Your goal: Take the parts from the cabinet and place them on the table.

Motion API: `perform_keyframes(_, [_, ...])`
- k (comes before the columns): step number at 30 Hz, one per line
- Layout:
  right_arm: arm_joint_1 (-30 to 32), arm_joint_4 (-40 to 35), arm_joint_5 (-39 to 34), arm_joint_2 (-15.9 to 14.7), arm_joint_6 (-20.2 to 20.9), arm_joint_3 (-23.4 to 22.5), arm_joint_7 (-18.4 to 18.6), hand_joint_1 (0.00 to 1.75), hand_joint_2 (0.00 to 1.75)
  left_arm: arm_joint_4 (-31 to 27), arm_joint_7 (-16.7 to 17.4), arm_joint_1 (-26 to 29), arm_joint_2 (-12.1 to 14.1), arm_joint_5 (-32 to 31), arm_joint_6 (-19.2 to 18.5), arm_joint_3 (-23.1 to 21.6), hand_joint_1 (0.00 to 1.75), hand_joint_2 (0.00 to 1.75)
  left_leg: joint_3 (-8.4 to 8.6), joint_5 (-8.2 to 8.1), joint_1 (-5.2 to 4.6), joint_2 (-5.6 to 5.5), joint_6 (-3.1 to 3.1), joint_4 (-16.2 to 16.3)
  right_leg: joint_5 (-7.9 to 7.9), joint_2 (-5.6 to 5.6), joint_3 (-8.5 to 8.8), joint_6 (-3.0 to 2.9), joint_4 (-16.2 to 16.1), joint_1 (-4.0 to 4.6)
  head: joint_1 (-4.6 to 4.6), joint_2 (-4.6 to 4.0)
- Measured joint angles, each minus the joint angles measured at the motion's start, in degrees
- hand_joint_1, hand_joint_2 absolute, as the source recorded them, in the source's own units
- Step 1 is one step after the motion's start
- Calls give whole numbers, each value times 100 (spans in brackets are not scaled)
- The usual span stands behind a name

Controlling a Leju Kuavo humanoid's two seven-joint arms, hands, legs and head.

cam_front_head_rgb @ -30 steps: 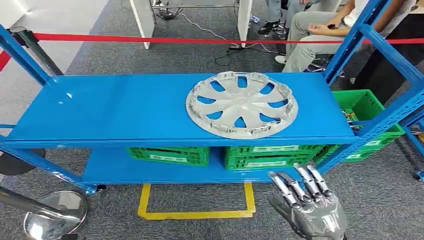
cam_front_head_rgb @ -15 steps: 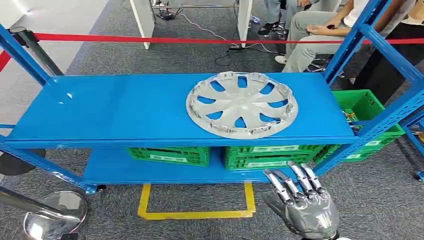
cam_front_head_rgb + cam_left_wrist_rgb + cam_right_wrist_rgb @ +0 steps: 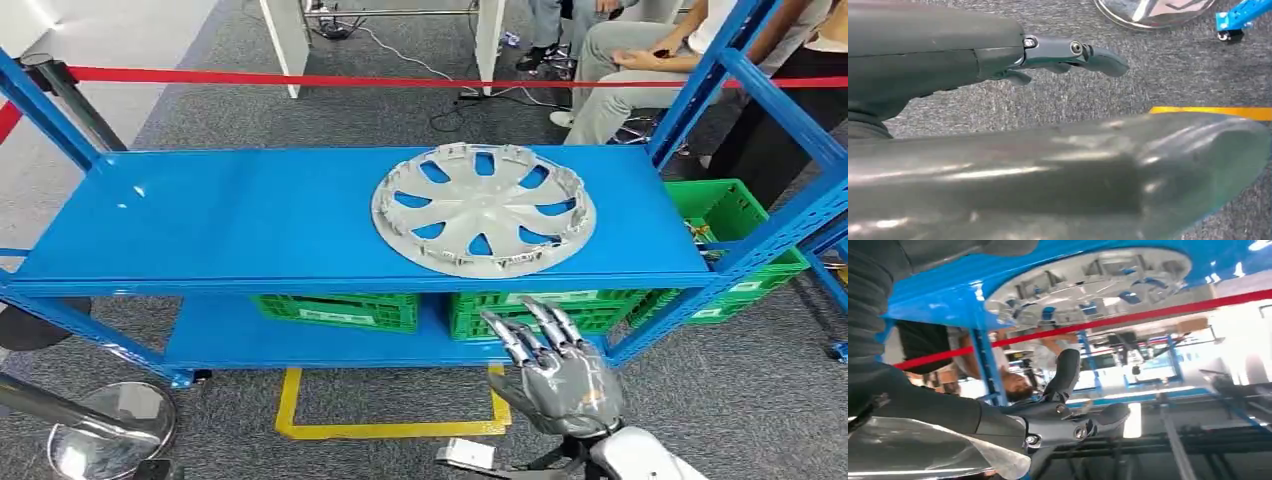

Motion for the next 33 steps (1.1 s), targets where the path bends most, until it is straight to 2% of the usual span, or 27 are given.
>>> perform_keyframes(7, [-459,105,59,241,365,31,-204,0,175,26,0,-57,33,-59,-63,-103,0,0,3,5,0,0,0,0,4,-1,-5,-2,0,0,0,0])
perform_keyframes(17, [-958,131,133,440,713,92,-254,0,175,52,0,-135,39,-160,-142,-193,0,0,2,8,0,0,-2,1,7,-2,-5,-2,0,0,0,0])
perform_keyframes(33, [-1311,236,146,523,862,245,-245,0,175,83,0,-154,39,-186,-197,-298,0,0,2,9,0,-1,-3,1,7,-3,-5,-2,0,0,0,0])
